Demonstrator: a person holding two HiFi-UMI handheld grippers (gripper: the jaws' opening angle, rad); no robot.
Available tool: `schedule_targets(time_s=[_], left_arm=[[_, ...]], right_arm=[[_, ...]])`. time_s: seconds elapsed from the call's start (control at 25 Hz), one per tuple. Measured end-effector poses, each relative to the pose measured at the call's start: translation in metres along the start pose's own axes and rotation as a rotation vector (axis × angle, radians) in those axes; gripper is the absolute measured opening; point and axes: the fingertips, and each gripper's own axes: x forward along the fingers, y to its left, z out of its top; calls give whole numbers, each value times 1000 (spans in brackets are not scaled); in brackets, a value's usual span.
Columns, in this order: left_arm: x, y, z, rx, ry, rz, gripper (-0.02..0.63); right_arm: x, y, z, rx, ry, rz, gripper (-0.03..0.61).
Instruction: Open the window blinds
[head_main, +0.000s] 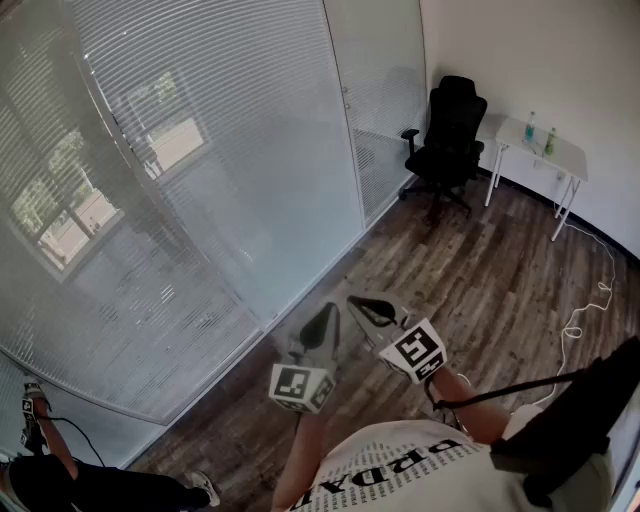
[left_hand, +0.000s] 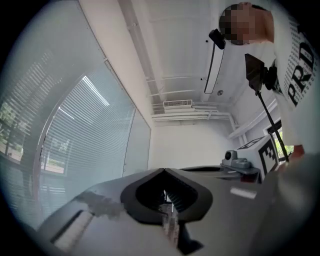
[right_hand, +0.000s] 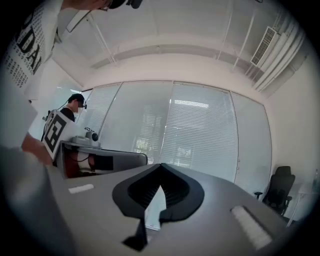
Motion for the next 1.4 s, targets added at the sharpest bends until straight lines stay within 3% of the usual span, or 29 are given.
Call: schedule_targets(time_s=[0.52,1.16,1.4], left_arm=[[-2,-4,-9,-8,2,-16,-3],[4,5,-3,-5,3,-18,-3],[8,8,9,86,-12,14,-8]], right_arm=[[-4,-4,-12,16,-19,-58,9],[10,-2,-9,19,-5,-33,9],[15,-5,-7,48,-2,-50,9]])
